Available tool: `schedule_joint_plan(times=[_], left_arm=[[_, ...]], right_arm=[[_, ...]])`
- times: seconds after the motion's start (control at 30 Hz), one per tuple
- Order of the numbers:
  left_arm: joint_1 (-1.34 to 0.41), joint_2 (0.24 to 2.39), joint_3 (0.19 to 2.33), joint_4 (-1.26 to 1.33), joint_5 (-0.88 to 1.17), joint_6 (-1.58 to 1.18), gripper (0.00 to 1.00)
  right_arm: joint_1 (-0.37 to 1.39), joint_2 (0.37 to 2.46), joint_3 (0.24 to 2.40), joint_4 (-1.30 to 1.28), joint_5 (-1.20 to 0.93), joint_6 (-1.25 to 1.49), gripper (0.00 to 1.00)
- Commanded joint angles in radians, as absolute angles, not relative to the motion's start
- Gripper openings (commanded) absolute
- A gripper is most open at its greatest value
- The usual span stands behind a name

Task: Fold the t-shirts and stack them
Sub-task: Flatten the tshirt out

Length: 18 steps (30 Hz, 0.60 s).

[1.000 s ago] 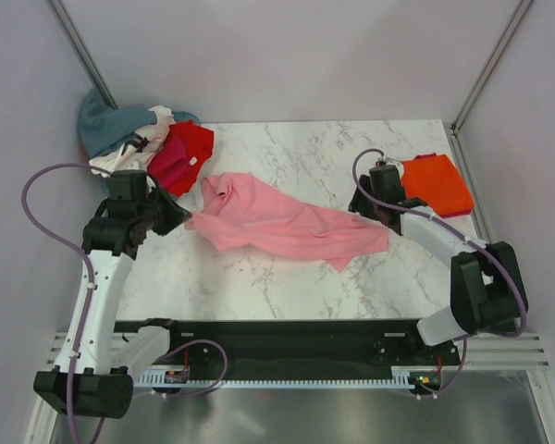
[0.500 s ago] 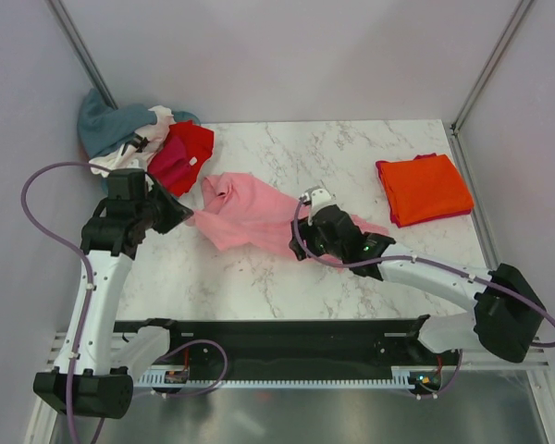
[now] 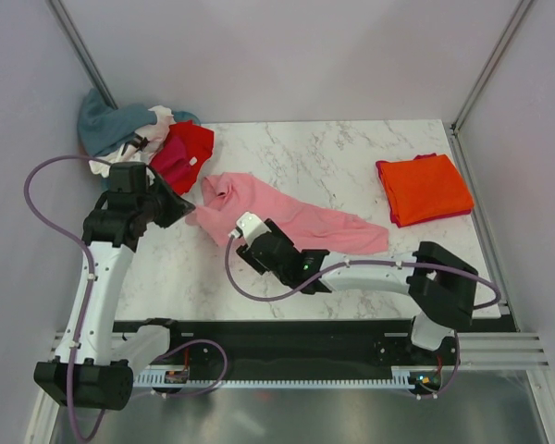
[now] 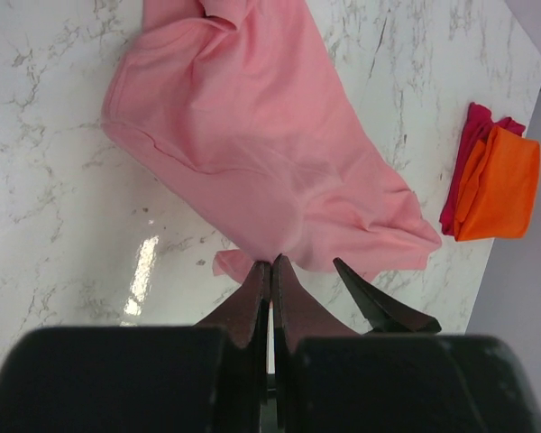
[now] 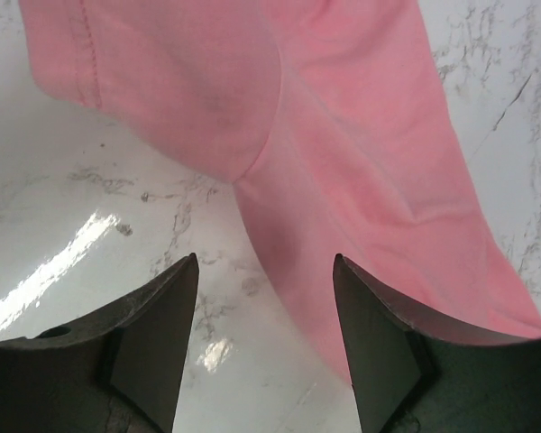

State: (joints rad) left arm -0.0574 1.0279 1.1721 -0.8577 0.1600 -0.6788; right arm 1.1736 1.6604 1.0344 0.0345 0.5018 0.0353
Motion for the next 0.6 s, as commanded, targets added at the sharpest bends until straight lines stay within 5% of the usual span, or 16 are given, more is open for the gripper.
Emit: schedule_joint_plan(times=[0.0, 0.23, 0.57], left_arm=[[-0.049, 1.022, 1.232, -0.824, 0.167, -0.634, 0.02], [-0.046, 1.032, 1.246, -0.824, 0.184, -0.635, 0.02], [-0.029, 1.052, 1.287, -0.825, 0.181, -0.627, 0.02]], right_arm=[[1.189, 1.735, 1.132, 0.103, 0.626, -0.060, 0.70], [1.209, 1.857, 1.196, 0.114, 0.713, -0.077, 0.69], [1.200, 1.878, 1.105, 0.123, 1.089, 0.036, 0.55]])
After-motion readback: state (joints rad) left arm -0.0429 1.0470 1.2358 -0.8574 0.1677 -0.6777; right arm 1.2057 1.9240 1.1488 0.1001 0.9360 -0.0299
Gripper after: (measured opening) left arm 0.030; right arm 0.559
